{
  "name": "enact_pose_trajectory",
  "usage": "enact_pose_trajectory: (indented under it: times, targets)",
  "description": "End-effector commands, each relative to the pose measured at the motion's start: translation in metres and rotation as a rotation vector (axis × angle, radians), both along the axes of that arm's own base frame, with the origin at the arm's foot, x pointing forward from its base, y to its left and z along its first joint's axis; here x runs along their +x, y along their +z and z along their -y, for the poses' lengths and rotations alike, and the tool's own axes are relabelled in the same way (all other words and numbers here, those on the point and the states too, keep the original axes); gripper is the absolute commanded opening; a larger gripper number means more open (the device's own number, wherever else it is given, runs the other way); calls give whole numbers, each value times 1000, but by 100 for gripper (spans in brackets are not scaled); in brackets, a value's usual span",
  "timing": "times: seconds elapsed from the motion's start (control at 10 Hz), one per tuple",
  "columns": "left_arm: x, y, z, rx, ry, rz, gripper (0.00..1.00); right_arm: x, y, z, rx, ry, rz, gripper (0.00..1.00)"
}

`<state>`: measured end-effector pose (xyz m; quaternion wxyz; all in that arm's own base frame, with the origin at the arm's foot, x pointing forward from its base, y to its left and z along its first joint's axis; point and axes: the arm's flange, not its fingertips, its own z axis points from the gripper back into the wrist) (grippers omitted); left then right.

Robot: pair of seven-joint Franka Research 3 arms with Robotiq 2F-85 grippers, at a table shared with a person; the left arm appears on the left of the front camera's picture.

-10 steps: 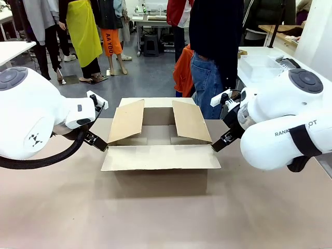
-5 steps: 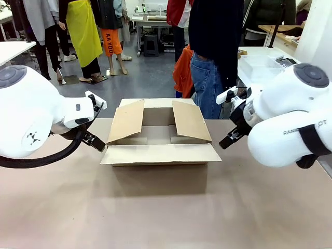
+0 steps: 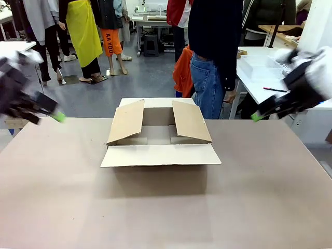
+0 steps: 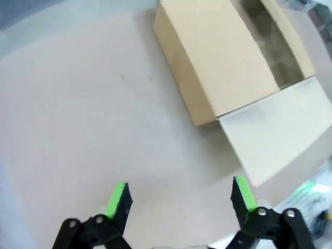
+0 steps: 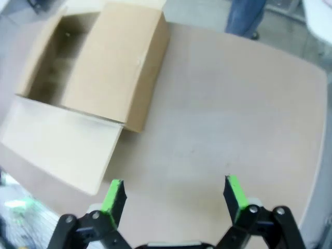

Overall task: Pack the gift set into the box.
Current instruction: Place both hands on the side flaps of the Package Box and spread them outward.

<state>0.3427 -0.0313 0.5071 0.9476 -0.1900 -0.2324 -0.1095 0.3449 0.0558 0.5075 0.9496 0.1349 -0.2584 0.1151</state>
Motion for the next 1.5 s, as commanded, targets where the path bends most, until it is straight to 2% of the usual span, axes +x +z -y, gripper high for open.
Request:
enact_pose_trajectory:
  times: [0.0, 0.1, 0.2, 0.3, 0.4, 0.5, 0.6, 1.0, 1.1, 1.3, 1.4]
  targets:
    - [-46, 3, -84, -352, 163, 22, 100, -51, 16, 77, 429, -187, 26, 100]
    - [-56, -4, -133, -574, 228, 26, 100, -68, 16, 121, 650, -223, 66, 100]
    - [-63, -28, -183, -820, 327, 24, 100, -81, 2, 170, 881, -292, 108, 100]
    - [-68, -56, -215, -995, 443, 31, 100, -83, -18, 203, 980, -346, 88, 100]
    - [-72, -81, -238, -1070, 614, 35, 100, -84, -36, 224, 1009, -429, 68, 100]
    - [-75, -93, -239, -1004, 719, 67, 100, -83, -49, 230, 845, -572, 69, 100]
    - [-84, -44, -248, -779, 429, -18, 100, -83, 10, 231, 811, -349, 29, 100]
    - [-84, -44, -248, -779, 429, -18, 100, -83, 10, 231, 811, -349, 29, 100]
    - [-78, -46, -243, -774, 449, -57, 100, -78, 9, 224, 804, -374, -1, 100]
    - [-40, -7, -159, -459, 354, -77, 100, -41, 26, 139, 525, -227, 27, 100]
    - [-19, 11, -107, -328, 256, -81, 100, -22, 28, 83, 409, -118, 42, 100]
